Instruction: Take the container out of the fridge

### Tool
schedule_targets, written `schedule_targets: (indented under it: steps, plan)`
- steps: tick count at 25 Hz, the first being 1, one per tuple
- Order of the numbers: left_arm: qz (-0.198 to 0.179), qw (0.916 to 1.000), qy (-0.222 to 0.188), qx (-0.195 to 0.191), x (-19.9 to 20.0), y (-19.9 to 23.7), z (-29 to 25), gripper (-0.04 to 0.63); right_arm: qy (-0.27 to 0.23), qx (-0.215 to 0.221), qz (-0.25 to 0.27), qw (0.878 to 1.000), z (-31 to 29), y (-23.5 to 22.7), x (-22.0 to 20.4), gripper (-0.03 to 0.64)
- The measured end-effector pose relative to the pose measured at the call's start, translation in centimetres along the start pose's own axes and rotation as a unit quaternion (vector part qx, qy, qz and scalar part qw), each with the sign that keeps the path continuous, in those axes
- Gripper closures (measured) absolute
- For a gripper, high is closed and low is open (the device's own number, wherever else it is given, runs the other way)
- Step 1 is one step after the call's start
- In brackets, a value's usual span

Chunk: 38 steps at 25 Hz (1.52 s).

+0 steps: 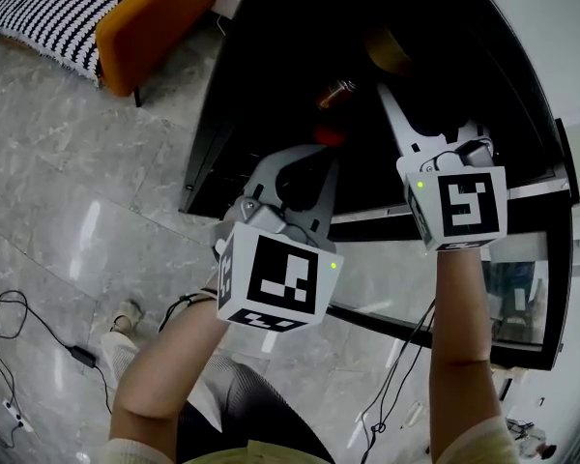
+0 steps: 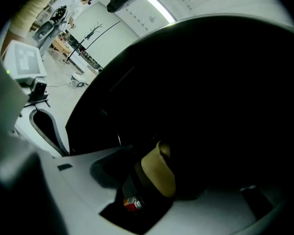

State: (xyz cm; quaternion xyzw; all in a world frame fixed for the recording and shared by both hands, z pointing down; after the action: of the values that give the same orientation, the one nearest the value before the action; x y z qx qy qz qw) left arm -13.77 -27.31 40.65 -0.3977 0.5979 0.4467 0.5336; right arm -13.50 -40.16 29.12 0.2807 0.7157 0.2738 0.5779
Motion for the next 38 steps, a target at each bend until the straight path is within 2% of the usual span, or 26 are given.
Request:
schedule_targets:
  steps: [11, 18, 23, 26, 29, 33, 38]
  plan:
    - [0.021, 0.9975, -0.051, 0.043, 0.8, 1.2, -0.5, 0.574, 0.006, 0.017, 0.037, 0.999, -2.0, -0.4, 0.1, 0.394]
    - [0.026, 0.9978, -0.047, 0.04, 0.5, 1.4, -1.0, 0.575, 0.03, 0.037, 0.028, 0.998, -2.8, -1.2, -0.5, 0.397]
    - [0.027, 0.9976, -0.049, 0.041, 0.8, 1.6, -1.0, 0.575, 0.047, 0.032, 0.05, 0.997, -2.8, -1.1, -0.7, 0.46]
    - [0.028, 0.9974, -0.051, 0.041, 0.9, 1.9, -0.6, 0.575, 0.044, 0.03, 0.047, 0.997, -2.5, -1.1, -0.3, 0.521]
    - [0.032, 0.9976, -0.05, 0.037, 1.0, 2.0, -0.2, 0.574, 0.05, 0.044, 0.043, 0.997, -2.3, -1.1, 0.1, 0.549]
    - [0.034, 0.9978, -0.05, 0.029, 1.3, 1.6, 0.3, 0.575, 0.064, 0.074, 0.046, 0.994, -1.9, -0.7, 0.6, 0.572]
    - [0.03, 0.9982, -0.047, 0.022, 1.9, 1.3, 1.4, 0.574, 0.066, 0.076, 0.05, 0.994, -0.7, 0.3, 1.5, 0.572]
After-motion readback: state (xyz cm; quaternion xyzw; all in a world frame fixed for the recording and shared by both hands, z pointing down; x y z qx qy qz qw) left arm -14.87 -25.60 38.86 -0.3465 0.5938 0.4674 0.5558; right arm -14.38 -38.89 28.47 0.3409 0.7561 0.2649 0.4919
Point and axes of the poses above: the fingertips, and each gripper's own axes: z backward along the fingers, y to its left, x out of its top, the point moved 9 cm from there along z, backward along the fingers, and after that the axes turned 1 degree about -z, right-handed, at the moved point
